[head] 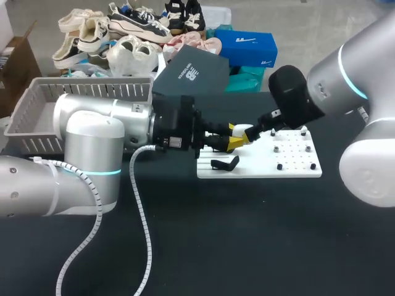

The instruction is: Pick up each earbud case from the left stands, insert the matching earbuds, close the lid, and place the case in the box.

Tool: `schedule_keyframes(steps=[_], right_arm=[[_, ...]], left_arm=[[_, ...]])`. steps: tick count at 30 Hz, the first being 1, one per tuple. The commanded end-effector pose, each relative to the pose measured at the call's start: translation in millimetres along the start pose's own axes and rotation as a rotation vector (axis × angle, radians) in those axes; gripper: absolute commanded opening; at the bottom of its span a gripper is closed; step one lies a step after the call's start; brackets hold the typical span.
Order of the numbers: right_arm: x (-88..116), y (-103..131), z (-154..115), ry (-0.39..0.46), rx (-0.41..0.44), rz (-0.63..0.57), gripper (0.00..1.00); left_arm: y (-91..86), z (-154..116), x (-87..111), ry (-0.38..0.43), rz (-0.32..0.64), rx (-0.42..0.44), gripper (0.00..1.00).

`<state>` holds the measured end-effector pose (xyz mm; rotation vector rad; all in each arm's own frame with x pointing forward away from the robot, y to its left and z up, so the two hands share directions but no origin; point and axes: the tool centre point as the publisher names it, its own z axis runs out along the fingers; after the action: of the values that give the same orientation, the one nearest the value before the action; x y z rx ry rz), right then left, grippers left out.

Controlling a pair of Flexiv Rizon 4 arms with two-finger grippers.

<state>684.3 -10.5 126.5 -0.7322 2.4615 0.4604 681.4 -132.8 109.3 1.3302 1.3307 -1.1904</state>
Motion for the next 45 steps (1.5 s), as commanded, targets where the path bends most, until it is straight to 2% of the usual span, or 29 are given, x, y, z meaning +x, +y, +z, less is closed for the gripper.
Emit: schedule_keyframes(steps=[1, 20, 26, 30, 38, 44, 45], right_arm=[[0, 1, 1, -0.004, 0.020, 0.004, 1.00], [-17, 0, -7, -0.033, 0.052, -0.003, 1.00], [-25, -11, -18, -0.053, 0.091, -0.005, 1.00], [-27, -26, -27, -0.057, 0.141, -0.001, 1.00], [-19, -64, -34, -0.029, 0.250, 0.029, 1.00], [-7, -91, -25, 0.036, 0.394, -0.032, 1.00], [-4, -98, -21, 0.055, 0.441, -0.061, 1.00]], left_arm=[[1.6, 0, 0.5, -0.002, 0.001, 0.003, 0.00], [1.6, 0, 0.5, -0.002, 0.001, 0.003, 0.00], [1.6, 0, 0.5, -0.002, 0.001, 0.003, 0.00], [0.7, 1, -1.5, -0.005, 0.022, 0.015, 0.00], [1.4, 3, -1.5, -0.022, 0.058, 0.031, 0.00], [2.4, 3, -3.2, -0.026, 0.075, 0.033, 0.00], [2.4, 3, -3.2, -0.026, 0.075, 0.033, 0.00]])
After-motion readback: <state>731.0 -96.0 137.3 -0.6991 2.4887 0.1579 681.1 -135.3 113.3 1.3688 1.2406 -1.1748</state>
